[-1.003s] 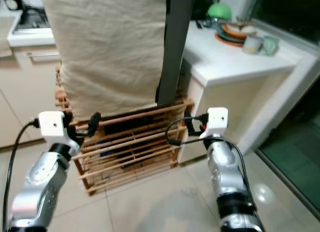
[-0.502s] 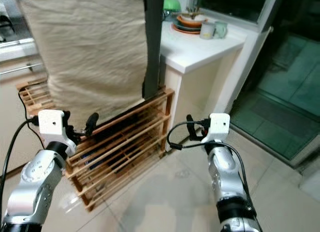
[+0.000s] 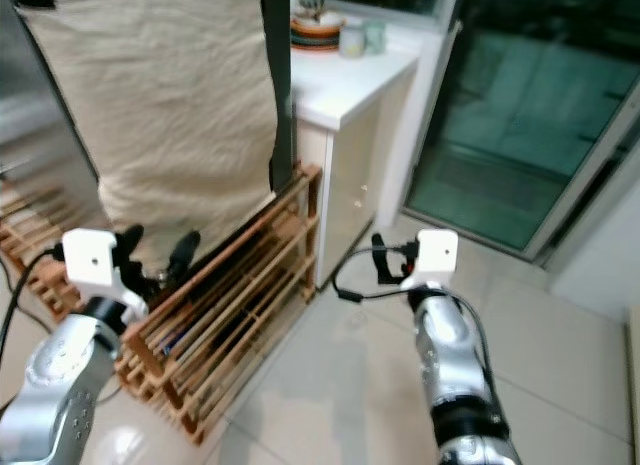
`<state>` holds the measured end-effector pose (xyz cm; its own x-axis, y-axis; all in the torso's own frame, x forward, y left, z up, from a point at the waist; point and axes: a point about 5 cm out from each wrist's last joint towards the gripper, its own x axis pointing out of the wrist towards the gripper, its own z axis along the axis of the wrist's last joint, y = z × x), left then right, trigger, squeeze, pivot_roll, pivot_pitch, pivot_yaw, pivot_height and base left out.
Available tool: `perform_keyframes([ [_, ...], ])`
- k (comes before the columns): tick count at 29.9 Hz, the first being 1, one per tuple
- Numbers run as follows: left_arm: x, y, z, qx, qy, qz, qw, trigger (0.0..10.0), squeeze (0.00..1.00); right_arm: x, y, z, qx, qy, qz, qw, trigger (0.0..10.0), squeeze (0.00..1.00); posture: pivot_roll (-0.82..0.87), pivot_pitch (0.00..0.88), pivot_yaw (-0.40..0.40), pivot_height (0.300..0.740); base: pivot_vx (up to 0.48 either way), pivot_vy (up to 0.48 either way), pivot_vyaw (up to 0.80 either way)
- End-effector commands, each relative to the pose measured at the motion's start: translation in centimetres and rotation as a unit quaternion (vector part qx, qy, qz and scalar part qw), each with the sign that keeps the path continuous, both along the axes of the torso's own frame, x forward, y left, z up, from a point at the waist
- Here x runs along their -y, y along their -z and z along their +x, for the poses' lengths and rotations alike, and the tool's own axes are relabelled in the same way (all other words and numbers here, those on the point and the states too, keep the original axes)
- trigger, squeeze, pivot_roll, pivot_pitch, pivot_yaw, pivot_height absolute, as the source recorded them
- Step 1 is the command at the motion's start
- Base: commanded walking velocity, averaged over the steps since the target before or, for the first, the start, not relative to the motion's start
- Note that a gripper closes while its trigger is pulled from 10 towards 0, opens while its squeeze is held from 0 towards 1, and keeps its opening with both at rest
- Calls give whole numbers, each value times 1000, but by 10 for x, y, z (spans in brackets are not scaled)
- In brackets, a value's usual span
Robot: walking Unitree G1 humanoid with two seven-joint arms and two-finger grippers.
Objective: Restocking fridge
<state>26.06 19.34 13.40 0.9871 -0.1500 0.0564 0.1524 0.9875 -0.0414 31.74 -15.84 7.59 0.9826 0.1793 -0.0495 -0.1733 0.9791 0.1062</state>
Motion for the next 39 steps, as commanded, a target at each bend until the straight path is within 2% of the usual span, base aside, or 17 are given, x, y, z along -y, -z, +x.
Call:
perform_keyframes([
  [1,8,-4,1,9,19,-2,1000,10000,0,11,-8,4,17,12,-5,1000,10000,0,-53,0,-12,740,0,480,-738],
  [6,8,-10,2,24,19,10,999,10000,0,11,-9,4,20,9,-10,1000,10000,0,-58,0,-12,740,0,192,-180],
  [11,3,-29,13,54,-1,13,998,10000,0,11,-11,4,25,10,-11,1000,10000,0,-66,0,-8,740,0,0,0],
  [14,5,-34,11,60,21,1,998,10000,0,11,-12,4,27,9,-12,1000,10000,0,-69,0,-6,740,0,0,0],
  [16,8,-33,6,45,68,-12,997,10000,0,12,-12,3,26,8,-13,1000,10000,0,-67,0,-10,740,0,0,0],
  [19,8,-34,6,42,79,-9,996,10000,0,13,-11,3,24,7,-14,1000,10000,0,-65,0,-14,740,0,0,0],
  [23,0,-41,24,51,14,-8,999,10000,0,10,-11,4,24,4,-14,1000,10000,0,-63,0,-19,740,0,0,0],
  [24,0,-41,24,51,14,-8,999,10000,0,10,-11,4,24,4,-14,1000,10000,0,-63,0,-19,740,0,0,0],
  [26,-2,-41,38,42,-22,-2,999,10000,0,8,-12,5,26,1,-13,1000,10000,0,-70,0,-17,740,0,0,0],
  [27,-2,-41,38,42,-22,-2,999,10000,0,8,-12,5,26,1,-13,1000,10000,0,-70,0,-17,740,0,0,0],
  [29,-9,-45,48,42,-53,1,998,10000,0,7,-13,5,26,-1,-12,1000,10000,0,-82,0,-10,740,0,0,0],
  [39,-4,-48,52,47,-47,-9,998,10000,0,9,-10,1,24,2,-13,1000,10000,0,-91,0,-4,740,0,0,0],
])
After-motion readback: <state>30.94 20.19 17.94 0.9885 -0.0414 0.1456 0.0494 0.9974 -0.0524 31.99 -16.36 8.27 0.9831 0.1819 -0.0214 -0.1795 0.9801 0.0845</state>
